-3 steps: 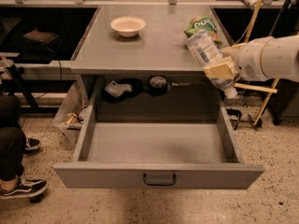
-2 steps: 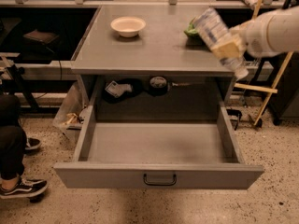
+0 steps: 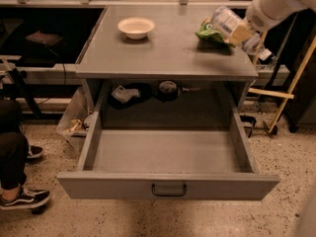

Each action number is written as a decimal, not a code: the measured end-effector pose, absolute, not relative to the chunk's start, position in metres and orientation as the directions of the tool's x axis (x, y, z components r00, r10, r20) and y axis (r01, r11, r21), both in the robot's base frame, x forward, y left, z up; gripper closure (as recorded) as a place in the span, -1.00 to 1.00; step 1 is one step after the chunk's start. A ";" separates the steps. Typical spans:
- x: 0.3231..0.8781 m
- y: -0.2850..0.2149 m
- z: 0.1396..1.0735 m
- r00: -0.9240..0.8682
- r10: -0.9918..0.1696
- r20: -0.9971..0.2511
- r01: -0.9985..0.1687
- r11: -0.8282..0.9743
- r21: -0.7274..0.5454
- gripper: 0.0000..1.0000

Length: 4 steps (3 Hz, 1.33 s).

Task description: Pick blue plastic bottle from top drawer and place on counter

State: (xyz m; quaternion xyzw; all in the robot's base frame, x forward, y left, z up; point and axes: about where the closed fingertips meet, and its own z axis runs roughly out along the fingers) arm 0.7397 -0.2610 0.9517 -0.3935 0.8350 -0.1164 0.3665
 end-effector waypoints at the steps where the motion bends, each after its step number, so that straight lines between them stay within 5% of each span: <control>1: 0.789 -0.210 0.914 -0.354 -0.876 -0.329 -0.716 0.480 -0.507 1.00; 2: 0.811 -0.152 0.912 -0.195 -0.948 -0.251 -0.813 0.299 -0.500 1.00; 4: 0.817 -0.151 0.934 -0.158 -0.955 -0.252 -0.799 0.273 -0.535 0.16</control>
Offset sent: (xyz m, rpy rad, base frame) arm 0.1292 0.1677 0.0158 -0.3506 0.1214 0.5682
